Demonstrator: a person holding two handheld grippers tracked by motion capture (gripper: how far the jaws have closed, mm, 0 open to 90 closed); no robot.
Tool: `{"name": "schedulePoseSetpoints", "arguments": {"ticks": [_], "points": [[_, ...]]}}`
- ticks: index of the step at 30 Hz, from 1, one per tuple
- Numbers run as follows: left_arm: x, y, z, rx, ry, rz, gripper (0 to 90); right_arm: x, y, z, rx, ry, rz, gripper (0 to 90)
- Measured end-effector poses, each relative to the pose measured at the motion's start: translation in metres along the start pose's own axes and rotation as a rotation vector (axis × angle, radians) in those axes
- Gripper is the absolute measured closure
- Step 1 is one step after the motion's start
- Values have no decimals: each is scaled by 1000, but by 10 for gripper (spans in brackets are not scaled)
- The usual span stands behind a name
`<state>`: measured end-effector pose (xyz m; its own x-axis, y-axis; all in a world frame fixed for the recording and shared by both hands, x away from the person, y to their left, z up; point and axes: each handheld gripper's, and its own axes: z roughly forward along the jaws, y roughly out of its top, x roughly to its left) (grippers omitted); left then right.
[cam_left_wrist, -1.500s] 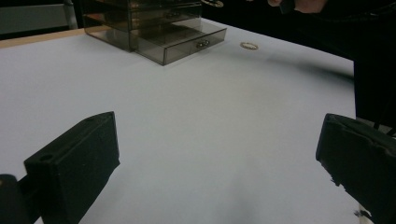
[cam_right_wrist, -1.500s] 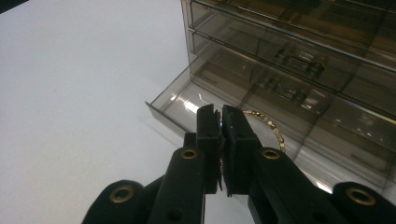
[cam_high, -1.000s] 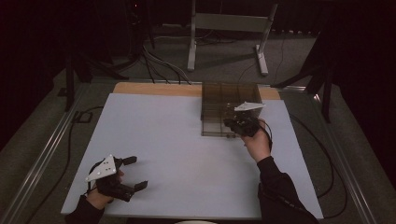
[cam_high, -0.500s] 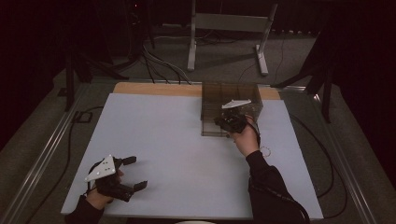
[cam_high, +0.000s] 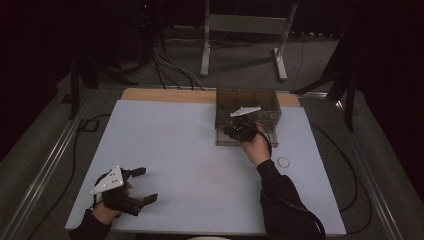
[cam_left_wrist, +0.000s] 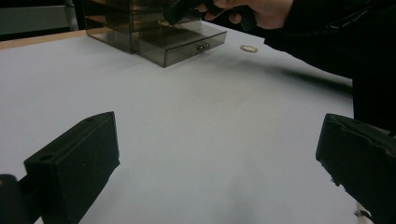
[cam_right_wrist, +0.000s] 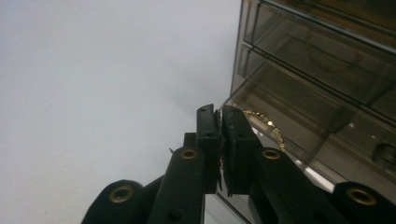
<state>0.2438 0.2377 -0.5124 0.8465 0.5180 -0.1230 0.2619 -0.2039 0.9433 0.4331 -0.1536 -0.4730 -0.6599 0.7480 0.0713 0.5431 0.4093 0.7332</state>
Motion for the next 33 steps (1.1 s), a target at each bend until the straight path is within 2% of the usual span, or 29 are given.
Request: {"name": "schedulePoseSetpoints", "arguments": {"ticks": [7,8,9,17,18,21,25,26,33], "points": [[0,0,0,0,-2,-3,5,-1,0,7,13,-5,-8,854],[1,0,0,0,-2,-3,4,-1,0,7,6,-8,-5,776],[0,0,0,0,-2,-2,5,-1,0,7,4,-10,-3,741],[0,0,0,3,-2,-1,4,0,1,0,-24,-2,9,563],[0,0,0,3,-2,-1,4,0,1,0,-24,-2,9,563],[0,0,0,1,-1,0,4,3,0,-5,-30,6,11,455],[0,0,0,-1,-1,-4,5,4,0,-10,-38,26,33,389],[0,0,0,0,-1,-3,5,5,0,-13,-47,36,46,350],[0,0,0,2,-2,-3,4,8,0,-27,-64,40,64,217]]}}
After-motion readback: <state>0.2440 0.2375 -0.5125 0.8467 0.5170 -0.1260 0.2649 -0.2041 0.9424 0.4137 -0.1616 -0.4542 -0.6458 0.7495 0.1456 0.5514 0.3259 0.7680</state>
